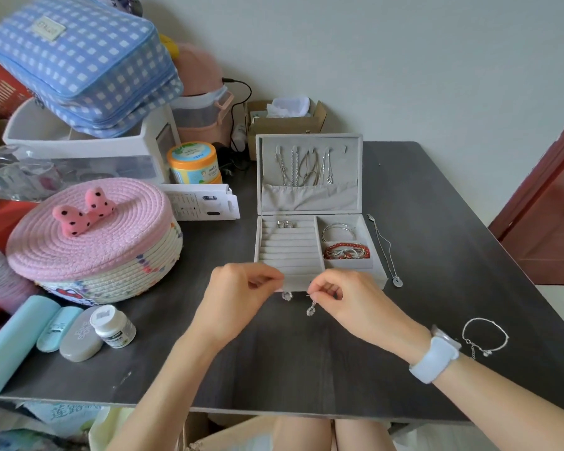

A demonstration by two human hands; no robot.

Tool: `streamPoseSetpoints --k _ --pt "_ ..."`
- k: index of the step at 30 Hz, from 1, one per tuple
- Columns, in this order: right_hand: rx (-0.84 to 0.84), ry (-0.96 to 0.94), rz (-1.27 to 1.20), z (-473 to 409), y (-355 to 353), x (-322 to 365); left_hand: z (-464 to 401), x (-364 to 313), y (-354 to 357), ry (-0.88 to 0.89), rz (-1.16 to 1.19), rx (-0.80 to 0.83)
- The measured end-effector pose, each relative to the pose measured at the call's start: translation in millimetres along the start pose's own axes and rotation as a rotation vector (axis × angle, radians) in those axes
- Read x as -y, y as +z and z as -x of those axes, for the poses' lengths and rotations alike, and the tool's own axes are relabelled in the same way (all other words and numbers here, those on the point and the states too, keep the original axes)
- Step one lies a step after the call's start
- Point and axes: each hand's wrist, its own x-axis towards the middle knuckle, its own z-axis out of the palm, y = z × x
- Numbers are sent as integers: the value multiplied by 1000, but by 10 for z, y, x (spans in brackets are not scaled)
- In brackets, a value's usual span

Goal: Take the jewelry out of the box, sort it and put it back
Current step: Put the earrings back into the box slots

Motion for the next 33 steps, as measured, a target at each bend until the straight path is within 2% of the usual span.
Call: streamPoseSetpoints --k 5,12,21,28,33 --pt "-47 38 15 -387 43 -60 -458 66 29 -158 -65 57" --pt "-64 68 132 -882 90 -145 -910 134 234 -217 -206 135" --pt "-13 38 270 -1133 55 -183 -1125 178 276 -163 -261 156" --pt "56 45 316 -1200 71 -154 -1193 165 286 -129 -423 214" --pt "11 66 287 -1191 106 -161 -1226 165 322 -144 -420 262"
